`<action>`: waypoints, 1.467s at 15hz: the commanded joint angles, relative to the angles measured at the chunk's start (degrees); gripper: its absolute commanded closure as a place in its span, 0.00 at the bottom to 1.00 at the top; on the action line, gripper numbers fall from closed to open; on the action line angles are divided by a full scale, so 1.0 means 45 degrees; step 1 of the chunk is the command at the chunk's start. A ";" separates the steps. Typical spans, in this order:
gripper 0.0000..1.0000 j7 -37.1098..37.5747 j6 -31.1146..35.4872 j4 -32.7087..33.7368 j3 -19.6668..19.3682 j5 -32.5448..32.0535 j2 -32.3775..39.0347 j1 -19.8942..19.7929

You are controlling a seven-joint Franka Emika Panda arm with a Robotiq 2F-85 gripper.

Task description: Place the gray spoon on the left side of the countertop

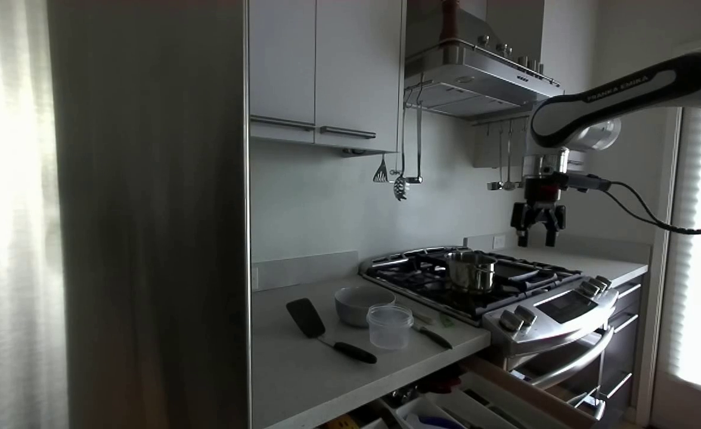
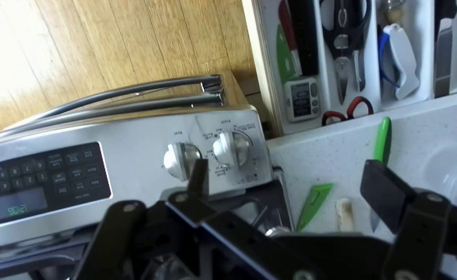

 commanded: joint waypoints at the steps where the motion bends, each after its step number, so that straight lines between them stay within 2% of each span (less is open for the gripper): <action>1: 0.00 0.1826 0.0236 0.1721 0.0838 -0.0655 0.1323 0.0333; 5: 0.00 0.3253 0.1787 0.2997 0.1553 -0.1809 0.2764 0.0790; 8: 0.00 0.3852 0.2959 0.3725 0.1731 -0.2806 0.4012 0.1221; 12: 0.00 0.4769 0.4353 0.4331 0.1530 -0.3565 0.5528 0.1836; 16: 0.00 0.6725 0.6090 0.4443 0.1007 -0.4392 0.6598 0.2484; 17: 0.00 0.5695 0.5670 0.4140 0.1116 -0.3736 0.6099 0.2333; 22: 0.00 0.6333 0.6057 0.4401 0.0873 -0.3980 0.6580 0.2591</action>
